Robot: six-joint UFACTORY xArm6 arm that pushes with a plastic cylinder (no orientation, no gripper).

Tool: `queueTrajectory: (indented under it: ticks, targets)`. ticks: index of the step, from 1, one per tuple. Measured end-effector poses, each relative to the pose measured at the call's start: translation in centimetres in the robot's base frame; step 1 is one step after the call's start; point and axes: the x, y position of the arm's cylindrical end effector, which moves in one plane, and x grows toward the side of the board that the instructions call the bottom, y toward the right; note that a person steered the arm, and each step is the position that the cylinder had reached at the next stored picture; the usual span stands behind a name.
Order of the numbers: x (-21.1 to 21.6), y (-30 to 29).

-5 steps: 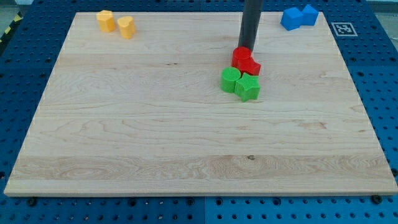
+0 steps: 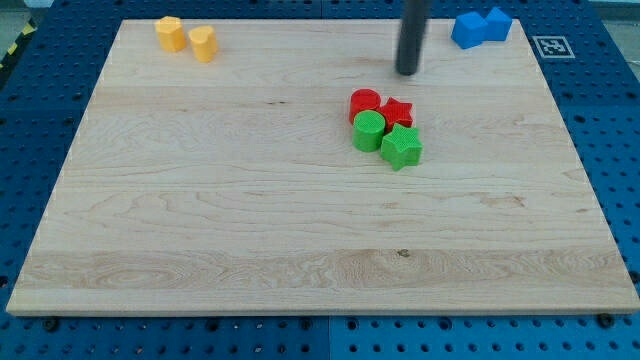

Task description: Move the blue cube and blue triangle left a bit

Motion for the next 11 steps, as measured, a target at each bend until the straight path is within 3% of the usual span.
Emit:
queueTrajectory:
  ticks: [3, 4, 5, 6, 8, 11]
  targets:
    - [-1.3, 20.0]
    - [-2.9, 20.1]
    - [-10.3, 19.3]
    - [-10.4, 19.1]
    - [-10.3, 10.0]
    - [-10.3, 9.3]
